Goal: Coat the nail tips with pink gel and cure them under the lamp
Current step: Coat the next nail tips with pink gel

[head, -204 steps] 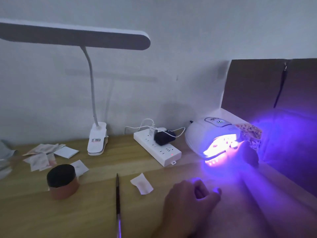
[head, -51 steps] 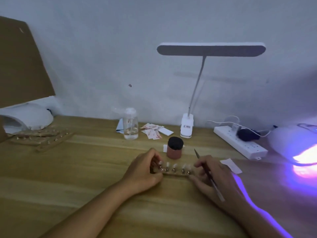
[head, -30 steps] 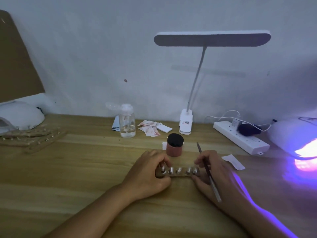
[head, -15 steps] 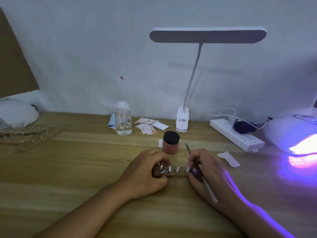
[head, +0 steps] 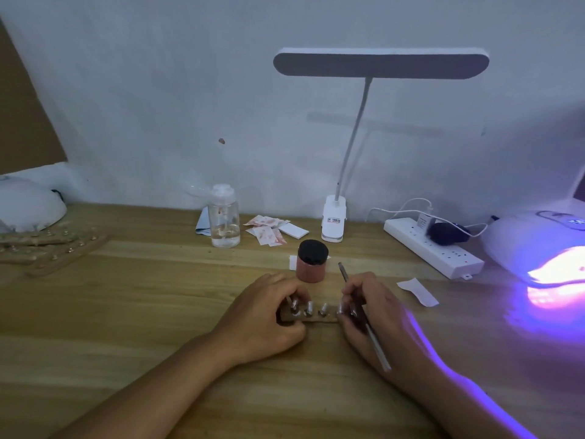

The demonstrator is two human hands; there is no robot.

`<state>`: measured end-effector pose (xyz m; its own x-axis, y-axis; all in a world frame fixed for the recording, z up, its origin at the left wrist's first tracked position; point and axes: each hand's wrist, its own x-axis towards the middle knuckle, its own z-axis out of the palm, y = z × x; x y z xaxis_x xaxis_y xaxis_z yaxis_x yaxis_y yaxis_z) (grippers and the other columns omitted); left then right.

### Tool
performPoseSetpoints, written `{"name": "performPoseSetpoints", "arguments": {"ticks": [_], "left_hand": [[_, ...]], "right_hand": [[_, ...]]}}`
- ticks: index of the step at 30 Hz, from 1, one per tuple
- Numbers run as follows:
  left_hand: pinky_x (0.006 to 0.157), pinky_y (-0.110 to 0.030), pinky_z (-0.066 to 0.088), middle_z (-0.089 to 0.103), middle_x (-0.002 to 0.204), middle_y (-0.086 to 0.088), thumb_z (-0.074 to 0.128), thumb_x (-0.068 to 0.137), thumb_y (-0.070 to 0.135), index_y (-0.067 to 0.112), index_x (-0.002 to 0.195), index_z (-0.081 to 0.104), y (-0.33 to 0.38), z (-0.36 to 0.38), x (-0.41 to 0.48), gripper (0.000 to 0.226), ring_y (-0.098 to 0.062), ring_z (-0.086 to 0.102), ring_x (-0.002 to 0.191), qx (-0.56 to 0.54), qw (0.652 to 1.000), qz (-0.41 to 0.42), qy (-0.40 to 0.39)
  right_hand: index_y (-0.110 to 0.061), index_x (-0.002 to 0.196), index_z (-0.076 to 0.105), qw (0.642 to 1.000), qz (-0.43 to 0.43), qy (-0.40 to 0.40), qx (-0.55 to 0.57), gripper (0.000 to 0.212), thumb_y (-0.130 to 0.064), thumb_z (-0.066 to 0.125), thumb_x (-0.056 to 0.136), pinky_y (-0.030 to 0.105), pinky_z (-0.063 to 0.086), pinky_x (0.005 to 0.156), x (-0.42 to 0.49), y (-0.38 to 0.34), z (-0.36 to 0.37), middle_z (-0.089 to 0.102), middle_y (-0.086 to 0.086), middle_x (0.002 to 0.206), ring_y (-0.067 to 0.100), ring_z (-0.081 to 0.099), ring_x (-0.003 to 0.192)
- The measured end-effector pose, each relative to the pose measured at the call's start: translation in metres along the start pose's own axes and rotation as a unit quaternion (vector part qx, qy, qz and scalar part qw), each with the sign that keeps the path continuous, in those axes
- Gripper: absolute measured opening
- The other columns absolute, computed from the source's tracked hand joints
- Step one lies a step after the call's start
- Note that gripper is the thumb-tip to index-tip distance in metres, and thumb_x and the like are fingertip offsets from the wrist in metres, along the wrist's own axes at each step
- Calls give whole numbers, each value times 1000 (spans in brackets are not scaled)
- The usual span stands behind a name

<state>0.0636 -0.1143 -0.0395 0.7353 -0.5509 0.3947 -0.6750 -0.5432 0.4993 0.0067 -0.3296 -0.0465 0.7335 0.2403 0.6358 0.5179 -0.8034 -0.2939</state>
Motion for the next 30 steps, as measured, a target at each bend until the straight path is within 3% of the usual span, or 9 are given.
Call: {"name": "performPoseSetpoints", "arguments": {"ticks": [3, 6, 9, 11, 13, 19, 26, 30], "left_hand": [[78, -21, 45, 56, 91, 22, 50, 63, 46, 39, 90, 58, -1, 0, 0, 29, 0, 50, 94, -4, 1000, -5, 3], [79, -24, 46, 57, 91, 21, 50, 63, 47, 36, 91, 61, -2, 1, 0, 32, 0, 51, 93, -4, 1000, -11, 5], [79, -25, 46, 56, 91, 21, 50, 63, 46, 36, 91, 60, -2, 1, 0, 32, -1, 51, 94, -5, 1000, -11, 5], [79, -24, 46, 56, 91, 22, 50, 63, 46, 37, 92, 60, -2, 1, 1, 31, 0, 51, 94, -1, 1000, -8, 3], [78, -23, 45, 55, 91, 23, 51, 64, 45, 37, 91, 60, -2, 0, 1, 30, 0, 51, 93, -2, 1000, -5, 1], [76, -24, 47, 56, 92, 22, 55, 66, 42, 36, 93, 60, 1, 0, -2, 28, -2, 53, 92, -10, 1000, 6, -2], [76, -25, 47, 56, 90, 20, 54, 65, 45, 36, 91, 60, 2, -1, -1, 29, -3, 53, 90, -5, 1000, -4, -4], [75, -24, 47, 56, 90, 20, 54, 64, 45, 35, 90, 60, 3, -2, -1, 29, -3, 53, 90, -3, 1000, -5, -6]], "right_hand": [[-36, 107, 36, 1000, 9, -4, 6, 41, -21, 60, 77, 16, 47, 65, -2, 2, -6, 52, -22, 90, 3, 58, 82], [-38, 102, 35, 998, 53, 2, 27, 51, -6, 63, 75, 10, 44, 66, -2, 3, -10, 57, -16, 86, 6, 60, 78], [-37, 95, 42, 993, 89, 13, 72, 46, -1, 65, 78, 7, 44, 66, -2, 2, -10, 58, -10, 80, 7, 59, 73], [-37, 95, 44, 990, 107, 0, 92, 42, -4, 64, 79, 18, 52, 69, -2, 0, -11, 57, -9, 81, 9, 60, 74], [-34, 99, 39, 996, 87, -2, 35, 42, -10, 66, 76, 25, 52, 67, -2, -2, -11, 56, -12, 81, 9, 59, 76], [-29, 102, 38, 997, 82, 11, 6, 40, -10, 62, 76, 23, 48, 64, -2, -2, -11, 52, -13, 75, 7, 53, 75], [-39, 102, 36, 995, 100, 8, 26, 50, -7, 66, 78, 28, 53, 70, -1, 6, -11, 51, -21, 95, 6, 58, 79], [-40, 98, 38, 992, 114, 17, 45, 37, -26, 64, 76, 30, 54, 66, 0, 5, -8, 54, -16, 86, 8, 58, 75]]}}
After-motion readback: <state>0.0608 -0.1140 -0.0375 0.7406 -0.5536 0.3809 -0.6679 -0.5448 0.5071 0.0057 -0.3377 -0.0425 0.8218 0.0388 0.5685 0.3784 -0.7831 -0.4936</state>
